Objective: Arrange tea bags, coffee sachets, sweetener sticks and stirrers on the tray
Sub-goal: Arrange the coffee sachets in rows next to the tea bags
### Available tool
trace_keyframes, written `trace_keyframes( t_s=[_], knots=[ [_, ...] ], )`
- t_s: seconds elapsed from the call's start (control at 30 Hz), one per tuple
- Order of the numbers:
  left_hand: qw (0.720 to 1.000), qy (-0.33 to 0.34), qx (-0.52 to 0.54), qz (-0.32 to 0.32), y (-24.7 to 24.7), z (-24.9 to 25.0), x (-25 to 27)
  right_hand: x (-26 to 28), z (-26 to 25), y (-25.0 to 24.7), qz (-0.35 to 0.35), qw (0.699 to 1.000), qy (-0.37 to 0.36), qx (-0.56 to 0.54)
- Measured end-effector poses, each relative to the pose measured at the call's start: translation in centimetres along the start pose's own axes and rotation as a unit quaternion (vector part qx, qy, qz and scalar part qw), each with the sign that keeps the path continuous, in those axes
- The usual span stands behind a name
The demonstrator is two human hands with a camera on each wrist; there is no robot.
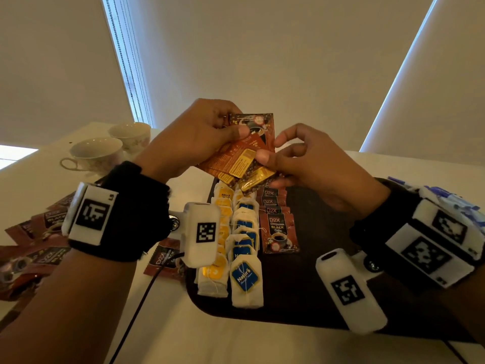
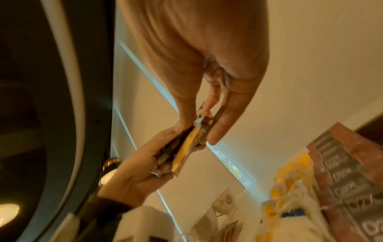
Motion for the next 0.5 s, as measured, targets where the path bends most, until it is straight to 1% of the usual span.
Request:
trace_keyframes(
  t_s=[0.07, 0.17, 0.27, 0.43, 0.5],
  knots=[
    [1.000, 0.004, 0.005, 0.008, -0.1, 0.0, 0.0, 0.2, 0.0, -0.1, -0.020, 0.999, 0.011, -0.025],
    [0.999, 0.001, 0.018, 0.034, -0.7, -0.1, -0.1, 0.7, 0.2, -0.9, -0.018, 1.000, 0.006, 0.006],
    [0.997, -0.011, 0.038, 0.062, -1.8, -0.3, -0.2, 1.4, 1.2, -1.9, -0.037, 0.998, 0.042, -0.022],
    [0.997, -0.018, 0.042, 0.062, -2.1, -0.4, -0.3, 2.2, 2.4, -3.7, -0.037, 0.992, 0.102, -0.068],
    [0.997, -0.019, 0.037, 0.061, -2.0, -0.4, -0.3, 2.4, 2.6, -4.1, -0.027, 0.993, 0.098, -0.061]
  ],
)
Point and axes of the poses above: each hand's wrist, its own x-axis away from the middle knuckle, its own y-axis out of the palm, z = x × y, the point moved 4 cm from there along -x, towards the middle knuckle, and after that the axes turned 14 degrees about x, right-handed, at the moved point
